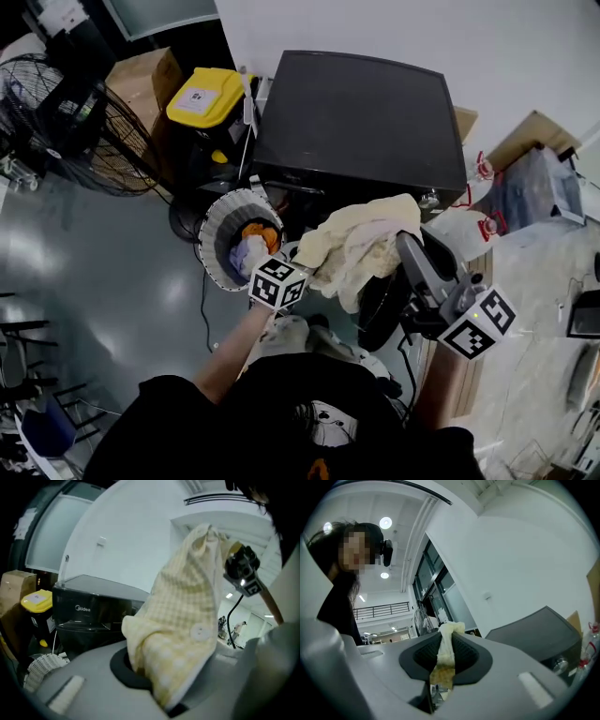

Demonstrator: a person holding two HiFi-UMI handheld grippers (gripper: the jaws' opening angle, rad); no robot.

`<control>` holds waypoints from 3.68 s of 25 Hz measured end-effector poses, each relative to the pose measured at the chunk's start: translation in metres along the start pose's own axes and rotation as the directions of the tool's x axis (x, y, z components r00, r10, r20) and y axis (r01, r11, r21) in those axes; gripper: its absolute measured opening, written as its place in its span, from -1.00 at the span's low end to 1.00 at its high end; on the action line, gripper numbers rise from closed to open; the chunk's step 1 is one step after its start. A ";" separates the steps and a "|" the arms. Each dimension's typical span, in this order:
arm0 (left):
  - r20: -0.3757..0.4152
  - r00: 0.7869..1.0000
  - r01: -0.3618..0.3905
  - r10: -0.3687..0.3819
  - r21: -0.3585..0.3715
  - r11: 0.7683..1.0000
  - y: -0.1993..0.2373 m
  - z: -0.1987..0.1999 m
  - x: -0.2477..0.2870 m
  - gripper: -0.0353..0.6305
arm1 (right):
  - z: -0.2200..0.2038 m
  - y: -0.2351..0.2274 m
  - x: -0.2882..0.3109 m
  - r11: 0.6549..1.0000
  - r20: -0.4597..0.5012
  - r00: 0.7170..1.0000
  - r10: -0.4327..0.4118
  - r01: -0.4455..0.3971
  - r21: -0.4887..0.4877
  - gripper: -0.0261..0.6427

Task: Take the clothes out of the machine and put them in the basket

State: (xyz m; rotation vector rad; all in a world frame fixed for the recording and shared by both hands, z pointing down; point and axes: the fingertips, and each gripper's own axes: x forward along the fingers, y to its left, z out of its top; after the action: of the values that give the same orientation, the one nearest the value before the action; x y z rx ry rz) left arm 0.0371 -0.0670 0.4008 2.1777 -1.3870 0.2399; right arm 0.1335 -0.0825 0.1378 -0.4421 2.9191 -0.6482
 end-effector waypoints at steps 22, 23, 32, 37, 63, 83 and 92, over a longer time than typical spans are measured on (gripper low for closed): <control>0.545 0.811 -0.335 0.211 0.139 0.932 0.007 0.236 -0.244 -0.86 | -0.015 0.079 0.136 0.939 -0.087 0.937 0.340 -0.343 -0.028 -0.68; 0.559 0.797 -0.359 0.227 0.136 0.924 0.012 0.242 -0.257 -0.86 | -0.018 0.088 0.148 0.932 -0.094 0.929 0.358 -0.362 -0.029 -0.68; 0.621 0.742 -0.406 0.252 0.118 0.906 0.068 0.261 -0.344 -0.86 | -0.045 0.162 0.240 0.900 -0.133 0.897 0.423 -0.433 -0.058 -0.68; 0.547 0.790 -0.386 0.277 0.093 0.918 0.124 0.221 -0.356 -0.86 | -0.100 0.170 0.281 0.924 -0.210 0.906 0.368 -0.382 -0.027 -0.68; -0.362 0.915 -0.158 0.179 0.087 0.984 0.305 -0.186 -0.166 -0.86 | -0.525 -0.003 0.288 0.986 -0.794 0.589 -0.147 0.146 -0.074 -0.67; -0.517 0.840 -0.175 0.165 0.030 0.984 0.337 -0.286 -0.149 -0.05 | -0.614 -0.025 0.283 0.963 -0.806 0.570 -0.157 0.270 0.004 -0.08; -0.404 0.895 -0.188 0.186 0.034 0.982 0.313 -0.236 -0.160 -0.13 | -0.542 -0.008 0.283 0.956 -0.709 0.676 -0.203 0.294 0.006 -0.29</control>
State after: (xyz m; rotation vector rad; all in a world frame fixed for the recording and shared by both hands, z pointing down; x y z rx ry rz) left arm -0.2789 0.0823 0.6395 1.8479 -1.3456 0.7177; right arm -0.2290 0.0381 0.6155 -0.7281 3.5213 -1.2819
